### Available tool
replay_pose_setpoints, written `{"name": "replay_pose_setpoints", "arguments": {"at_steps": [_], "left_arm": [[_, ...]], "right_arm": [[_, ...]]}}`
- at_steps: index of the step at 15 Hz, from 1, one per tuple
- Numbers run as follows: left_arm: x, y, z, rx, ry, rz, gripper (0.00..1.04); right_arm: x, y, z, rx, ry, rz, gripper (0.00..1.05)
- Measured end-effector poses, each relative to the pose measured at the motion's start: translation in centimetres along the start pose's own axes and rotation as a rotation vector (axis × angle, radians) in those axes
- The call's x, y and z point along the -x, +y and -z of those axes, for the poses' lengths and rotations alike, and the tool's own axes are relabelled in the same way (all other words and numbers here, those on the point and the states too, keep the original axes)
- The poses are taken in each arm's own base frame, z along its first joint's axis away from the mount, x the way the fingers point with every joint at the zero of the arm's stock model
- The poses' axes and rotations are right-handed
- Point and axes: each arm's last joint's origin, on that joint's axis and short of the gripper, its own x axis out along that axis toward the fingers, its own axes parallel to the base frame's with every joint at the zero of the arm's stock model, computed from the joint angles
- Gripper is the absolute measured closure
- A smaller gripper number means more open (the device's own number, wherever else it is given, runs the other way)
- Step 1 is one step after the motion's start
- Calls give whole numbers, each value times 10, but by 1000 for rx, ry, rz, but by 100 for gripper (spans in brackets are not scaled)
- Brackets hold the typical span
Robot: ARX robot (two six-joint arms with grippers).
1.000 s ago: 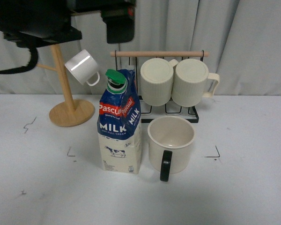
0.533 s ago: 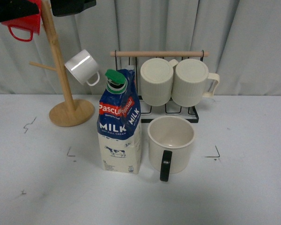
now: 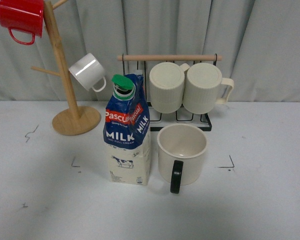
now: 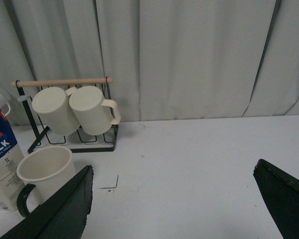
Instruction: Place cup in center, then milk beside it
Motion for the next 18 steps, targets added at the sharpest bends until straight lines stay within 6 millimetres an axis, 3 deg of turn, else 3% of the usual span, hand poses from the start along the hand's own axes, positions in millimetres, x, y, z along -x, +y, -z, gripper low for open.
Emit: {"name": "replay_pose_setpoints", "arguments": {"at_steps": [1,7,14,18], "left_arm": [[8,5,3,2,-14,-4,103],[43,28,26,1,-10,-24,103],[66,26,43,0,-10,0,103],[75,26,41,0,-28,0,103]], "right_arm": [[0,0,0,0,0,0,6],[0,0,0,0,0,0,6],[0,0,0,0,0,0,6],[0,0,0,0,0,0,6]]}}
